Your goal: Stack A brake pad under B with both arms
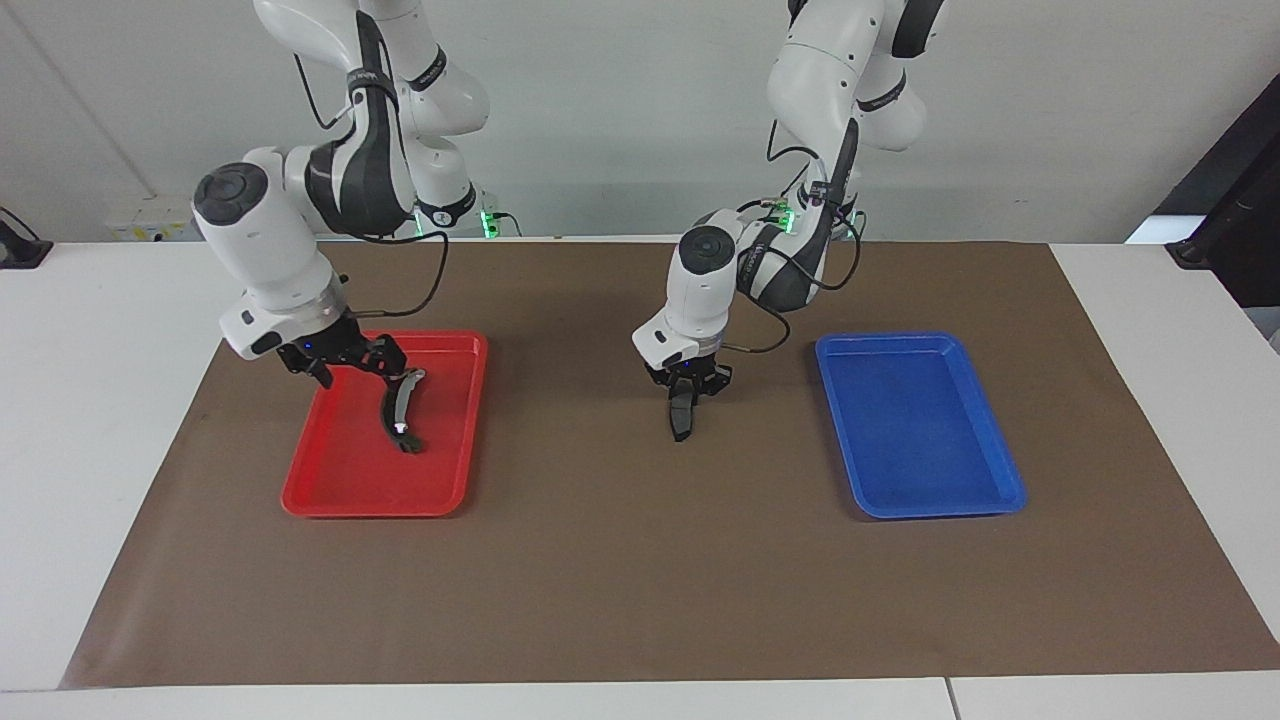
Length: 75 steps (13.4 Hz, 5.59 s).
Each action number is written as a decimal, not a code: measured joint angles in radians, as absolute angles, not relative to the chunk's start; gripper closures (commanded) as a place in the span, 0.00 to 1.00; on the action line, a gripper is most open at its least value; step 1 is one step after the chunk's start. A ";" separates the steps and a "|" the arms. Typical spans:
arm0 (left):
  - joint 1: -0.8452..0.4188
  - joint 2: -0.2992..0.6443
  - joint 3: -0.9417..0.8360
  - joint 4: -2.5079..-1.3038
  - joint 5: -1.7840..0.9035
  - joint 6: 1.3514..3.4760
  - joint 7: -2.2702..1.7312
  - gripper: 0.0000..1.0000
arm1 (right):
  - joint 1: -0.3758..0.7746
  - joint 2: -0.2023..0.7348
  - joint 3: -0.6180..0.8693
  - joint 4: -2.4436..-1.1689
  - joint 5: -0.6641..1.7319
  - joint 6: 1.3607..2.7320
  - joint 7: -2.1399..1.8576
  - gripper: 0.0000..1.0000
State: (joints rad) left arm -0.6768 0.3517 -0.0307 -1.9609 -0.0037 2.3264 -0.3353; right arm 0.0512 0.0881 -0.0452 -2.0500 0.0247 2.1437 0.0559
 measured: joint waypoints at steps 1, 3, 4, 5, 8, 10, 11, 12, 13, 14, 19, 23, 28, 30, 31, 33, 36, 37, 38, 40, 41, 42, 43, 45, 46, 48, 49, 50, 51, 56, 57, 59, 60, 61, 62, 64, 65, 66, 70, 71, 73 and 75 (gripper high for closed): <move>-0.685 0.352 -0.031 -1.961 -0.004 2.326 -0.335 0.97 | 0.058 0.098 -0.045 -2.086 0.025 2.179 0.056 0.01; -0.712 0.352 -0.032 -1.961 -0.004 2.326 -0.335 0.54 | 0.058 0.122 -0.045 -2.123 0.025 2.217 0.051 0.01; -0.724 0.352 -0.032 -1.961 -0.004 2.326 -0.336 0.01 | 0.053 0.137 -0.045 -2.130 0.025 2.225 0.035 0.01; -0.727 0.351 -0.031 -1.960 -0.004 2.326 -0.336 0.01 | 0.045 0.152 -0.045 -2.136 0.025 2.237 0.017 0.01; -0.697 0.336 -0.018 -1.955 -0.005 2.321 -0.336 0.01 | 0.026 0.177 -0.047 -2.171 0.025 2.293 -0.007 0.01; -0.628 0.283 -0.013 -1.950 -0.004 2.271 -0.309 0.01 | 0.027 0.181 -0.046 -2.191 0.025 2.303 -0.008 0.06; -0.575 0.247 -0.011 -1.948 -0.004 2.224 -0.267 0.01 | 0.028 0.181 -0.046 -2.195 0.025 2.303 -0.009 0.08; -0.513 0.215 -0.010 -1.943 -0.004 2.180 -0.196 0.01 | 0.029 0.181 -0.046 -2.197 0.025 2.303 -0.011 0.12; -0.452 0.192 -0.007 -1.933 -0.004 2.139 -0.119 0.01 | 0.030 0.181 -0.046 -2.197 0.025 2.301 -0.021 0.17; -0.391 0.177 -0.005 -1.911 -0.004 2.089 -0.050 0.01 | 0.030 0.181 -0.046 -2.198 0.025 2.297 -0.033 0.26; -0.165 0.158 0.001 -1.765 -0.004 1.837 0.140 0.01 | 0.030 0.181 -0.046 -2.200 0.025 2.296 -0.060 1.00; -0.065 0.093 0.002 -1.746 -0.004 1.775 0.240 0.01 | 0.031 0.179 -0.046 -2.199 0.025 2.284 -0.067 1.00; -0.019 -0.015 0.003 -1.734 0.001 1.606 0.255 0.01 | 0.060 0.169 -0.038 -2.031 0.027 2.079 -0.044 1.00; -0.014 -0.026 0.003 -1.734 0.001 1.584 0.256 0.01 | 0.120 0.165 -0.035 -1.953 0.029 2.024 0.044 1.00; -0.014 -0.026 0.003 -1.734 0.001 1.578 0.256 0.01 | 0.161 0.166 -0.034 -1.925 0.029 2.010 0.112 1.00; -0.014 -0.029 0.002 -1.734 0.001 1.568 0.256 0.01 | 0.252 0.173 -0.030 -1.884 0.033 2.005 0.265 1.00; -0.014 -0.031 0.002 -1.734 0.001 1.568 0.255 0.01 | 0.369 0.243 -0.027 -1.794 0.087 2.005 0.517 1.00; -0.014 -0.032 0.002 -1.734 0.001 1.574 0.255 0.01 | 0.404 0.282 -0.027 -1.754 0.101 2.006 0.579 1.00; -0.014 -0.032 0.001 -1.734 0.001 1.585 0.255 0.01 | 0.440 0.329 -0.026 -1.708 0.106 2.008 0.647 1.00; -0.014 -0.032 0.001 -1.734 0.001 1.605 0.252 0.01 | 0.491 0.413 -0.026 -1.631 0.113 2.016 0.738 1.00; -0.014 -0.032 0.001 -1.734 0.001 1.614 0.237 0.01 | 0.509 0.441 -0.026 -1.611 0.126 2.026 0.750 1.00; -0.014 -0.032 0.000 -1.734 0.001 1.619 0.206 0.01 | 0.528 0.460 -0.026 -1.599 0.142 2.034 0.754 1.00; -0.014 -0.032 0.000 -1.734 0.001 1.622 0.178 0.01 | 0.547 0.472 -0.025 -1.596 0.150 2.045 0.756 1.00; -0.014 -0.032 -0.002 -1.733 0.001 1.629 0.152 0.01 | 0.585 0.491 -0.025 -1.601 0.152 2.062 0.757 1.00; -0.014 -0.032 -0.002 -1.730 0.001 1.632 0.146 0.01 | 0.599 0.498 -0.025 -1.606 0.152 2.065 0.757 1.00; -0.014 -0.032 -0.003 -1.721 0.001 1.633 0.119 0.01 | 0.620 0.508 -0.025 -1.613 0.152 2.090 0.756 1.00; -0.014 -0.032 -0.003 -1.719 0.001 1.633 0.105 0.01 | 0.626 0.512 -0.025 -1.616 0.152 2.097 0.756 1.00; -0.014 -0.032 -0.003 -1.719 0.001 1.633 0.099 0.00 | 0.631 0.516 -0.025 -1.624 0.152 2.098 0.756 1.00; -0.014 -0.032 -0.004 -1.719 0.001 1.633 0.098 0.00 | 0.635 0.518 -0.025 -1.634 0.152 2.098 0.756 1.00; -0.016 -0.032 -0.005 -1.719 0.001 1.633 0.097 0.00 | 0.637 0.518 -0.025 -1.654 0.152 2.090 0.755 1.00; -0.016 -0.032 -0.005 -1.719 0.001 1.633 0.097 0.00 | 0.637 0.518 -0.025 -1.656 0.152 2.090 0.755 1.00; -0.016 -0.031 -0.005 -1.721 0.001 1.633 0.097 0.00 | 0.637 0.518 -0.025 -1.662 0.152 2.104 0.759 1.00; -0.017 -0.030 -0.006 -1.721 0.001 1.633 0.097 0.00 | 0.637 0.518 -0.025 -1.665 0.152 2.111 0.763 1.00; -0.017 -0.030 -0.006 -1.721 0.001 1.633 0.097 0.00 | 0.637 0.518 -0.025 -1.667 0.152 2.114 0.767 1.00; -0.017 -0.030 -0.006 -1.721 0.001 1.633 0.097 0.00 | 0.637 0.518 -0.025 -1.669 0.152 2.118 0.773 1.00; -0.017 -0.030 -0.006 -1.721 0.001 1.633 0.097 0.00 | 0.637 0.516 -0.025 -1.675 0.152 2.126 0.781 1.00; -0.017 -0.030 -0.006 -1.721 0.001 1.633 0.097 0.00 | 0.638 0.514 -0.025 -1.679 0.152 2.131 0.782 0.96; -0.017 -0.030 -0.006 -1.721 0.001 1.633 0.097 0.00 | 0.639 0.513 -0.025 -1.683 0.152 2.138 0.782 0.66; -0.015 -0.030 -0.005 -1.721 0.001 1.633 0.092 0.00 | 0.645 0.511 -0.025 -1.688 0.153 2.161 0.783 0.01; -0.013 -0.030 -0.005 -1.721 0.001 1.633 0.091 0.00 | 0.648 0.510 -0.024 -1.687 0.153 2.162 0.784 0.01; -0.010 -0.030 -0.004 -1.721 0.001 1.633 0.091 0.00 | 0.650 0.503 -0.025 -1.675 0.153 2.157 0.790 0.01; -0.010 -0.030 -0.004 -1.721 0.001 1.633 0.091 0.00 | 0.645 0.473 -0.035 -1.664 0.153 2.137 0.792 0.01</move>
